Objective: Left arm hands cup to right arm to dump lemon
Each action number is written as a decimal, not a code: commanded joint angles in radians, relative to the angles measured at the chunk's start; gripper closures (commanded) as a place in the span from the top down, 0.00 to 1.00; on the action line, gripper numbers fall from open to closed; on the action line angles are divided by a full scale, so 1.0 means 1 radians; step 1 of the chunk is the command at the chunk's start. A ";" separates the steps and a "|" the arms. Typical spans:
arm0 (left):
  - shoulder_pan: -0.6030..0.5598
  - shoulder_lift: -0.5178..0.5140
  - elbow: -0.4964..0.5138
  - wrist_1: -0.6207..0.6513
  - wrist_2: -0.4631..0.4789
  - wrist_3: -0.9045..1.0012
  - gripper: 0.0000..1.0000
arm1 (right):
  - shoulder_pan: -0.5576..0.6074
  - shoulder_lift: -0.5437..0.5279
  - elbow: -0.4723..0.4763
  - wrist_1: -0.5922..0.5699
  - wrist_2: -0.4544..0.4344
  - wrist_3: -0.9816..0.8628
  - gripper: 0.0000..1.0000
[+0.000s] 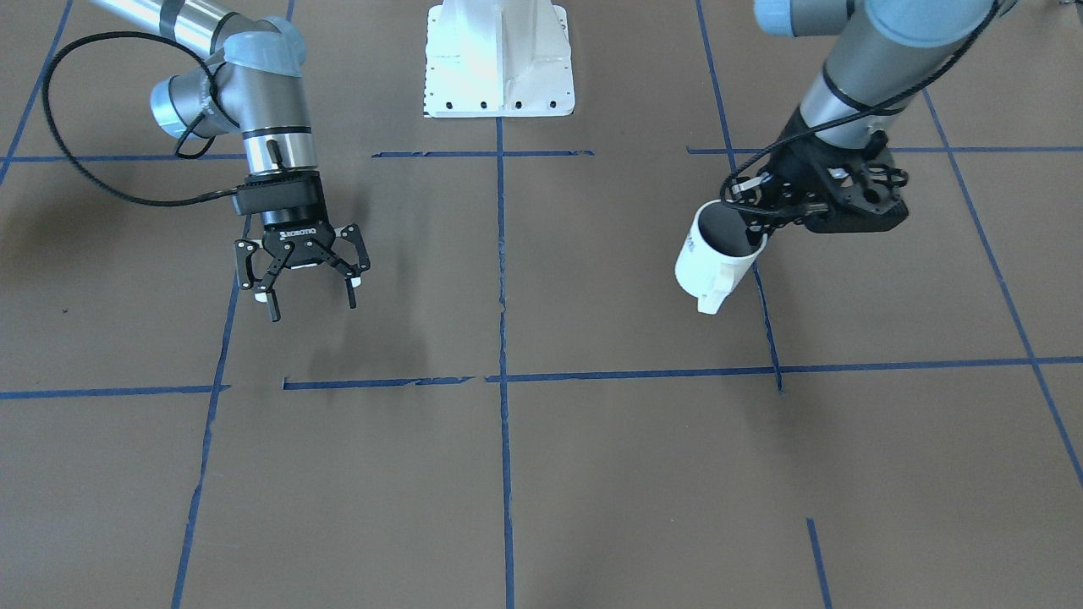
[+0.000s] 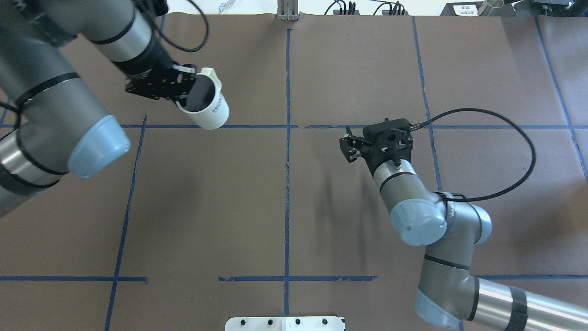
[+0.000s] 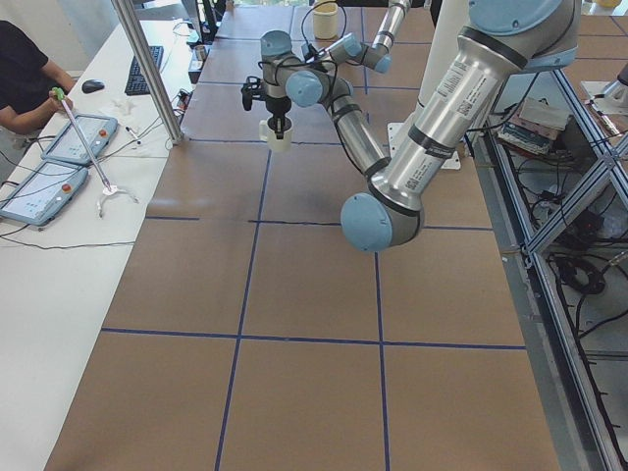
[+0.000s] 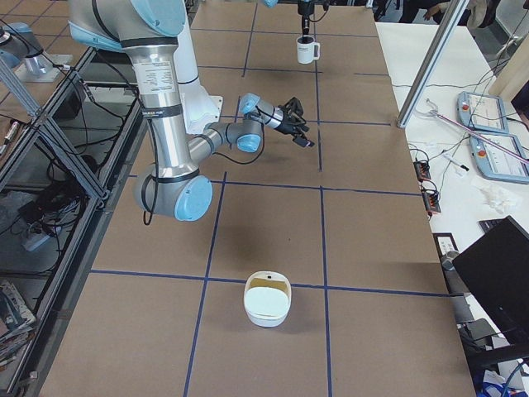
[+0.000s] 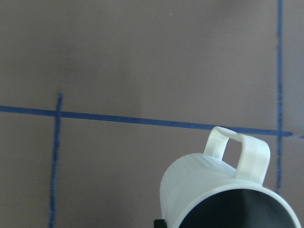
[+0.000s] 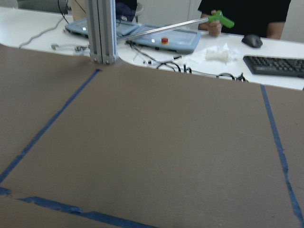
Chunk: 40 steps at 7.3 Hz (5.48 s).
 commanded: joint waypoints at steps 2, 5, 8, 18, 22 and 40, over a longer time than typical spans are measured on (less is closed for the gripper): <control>-0.129 0.348 -0.022 -0.077 -0.084 0.269 0.00 | 0.278 -0.122 0.063 -0.026 0.532 -0.008 1.00; -0.145 0.424 0.077 -0.214 -0.087 0.224 0.02 | 0.610 -0.138 0.066 -0.274 1.047 -0.023 1.00; -0.140 0.427 0.249 -0.525 -0.087 0.021 0.02 | 0.776 -0.159 0.098 -0.425 1.252 -0.240 1.00; -0.407 0.424 0.204 -0.482 -0.219 0.340 1.00 | 0.882 -0.347 0.246 -0.609 1.276 -0.484 1.00; -0.598 0.454 0.197 -0.125 -0.225 0.906 1.00 | 0.977 -0.593 0.230 -0.624 1.277 -0.824 1.00; -0.610 0.527 0.026 0.041 -0.220 0.970 1.00 | 0.996 -0.610 0.263 -0.644 1.292 -0.803 1.00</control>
